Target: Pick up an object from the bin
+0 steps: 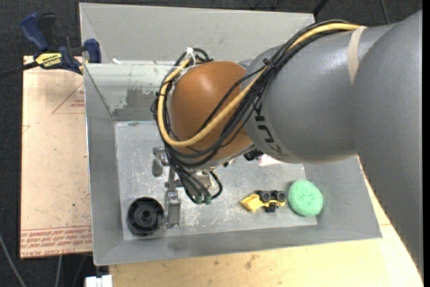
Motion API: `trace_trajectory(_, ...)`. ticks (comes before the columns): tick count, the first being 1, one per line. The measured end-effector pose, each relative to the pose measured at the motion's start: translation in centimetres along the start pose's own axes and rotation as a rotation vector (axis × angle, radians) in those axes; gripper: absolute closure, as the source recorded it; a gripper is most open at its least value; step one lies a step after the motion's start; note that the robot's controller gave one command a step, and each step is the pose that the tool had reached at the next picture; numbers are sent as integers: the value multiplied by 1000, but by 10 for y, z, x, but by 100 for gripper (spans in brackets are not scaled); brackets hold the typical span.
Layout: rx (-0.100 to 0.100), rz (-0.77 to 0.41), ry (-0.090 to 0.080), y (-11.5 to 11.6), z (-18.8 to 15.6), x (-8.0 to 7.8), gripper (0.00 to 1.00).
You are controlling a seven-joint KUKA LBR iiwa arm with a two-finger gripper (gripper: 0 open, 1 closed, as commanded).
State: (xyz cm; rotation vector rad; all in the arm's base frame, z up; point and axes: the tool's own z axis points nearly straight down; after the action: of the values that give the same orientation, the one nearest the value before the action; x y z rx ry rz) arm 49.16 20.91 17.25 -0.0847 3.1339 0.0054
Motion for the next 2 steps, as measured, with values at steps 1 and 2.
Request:
trace_trajectory(1, 3, -197, 8, 15, 44, -5, 0)
trace_trajectory(2, 0, -239, 8, 16, 59, 4, 0)
